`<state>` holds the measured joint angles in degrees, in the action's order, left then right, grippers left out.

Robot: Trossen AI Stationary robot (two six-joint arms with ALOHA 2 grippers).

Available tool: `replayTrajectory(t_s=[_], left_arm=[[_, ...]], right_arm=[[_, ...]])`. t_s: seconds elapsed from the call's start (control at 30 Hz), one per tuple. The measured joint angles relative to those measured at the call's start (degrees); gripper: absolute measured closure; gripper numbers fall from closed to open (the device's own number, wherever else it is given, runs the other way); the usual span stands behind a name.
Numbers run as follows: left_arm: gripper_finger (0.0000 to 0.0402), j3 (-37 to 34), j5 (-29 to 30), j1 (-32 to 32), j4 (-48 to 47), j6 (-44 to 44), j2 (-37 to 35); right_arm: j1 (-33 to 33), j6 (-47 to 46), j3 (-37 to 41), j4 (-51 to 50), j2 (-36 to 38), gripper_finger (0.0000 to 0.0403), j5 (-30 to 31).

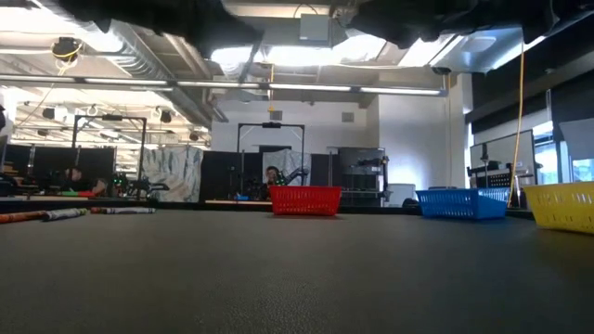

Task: Sort crayons
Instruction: Put the black crayon into the blue bin

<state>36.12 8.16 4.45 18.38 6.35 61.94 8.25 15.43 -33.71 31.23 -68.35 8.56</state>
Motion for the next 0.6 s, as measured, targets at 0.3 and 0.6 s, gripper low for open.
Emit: replayTrajectory(t_s=[0.3, 0.6], left_arm=[[0.0392, -5.1, 0.1, -10.2, 28.8, 3.2, 11.2], [0.0392, -5.1, 0.1, -12.5, 39.0, 4.9, 17.0]], right_arm=[[0.0, 2.9, 0.0, 13.5, -7.1, 0.0172, -0.1], [0.0, 2.9, -2.4, 21.0, -14.8, 0.0172, -1.7]])
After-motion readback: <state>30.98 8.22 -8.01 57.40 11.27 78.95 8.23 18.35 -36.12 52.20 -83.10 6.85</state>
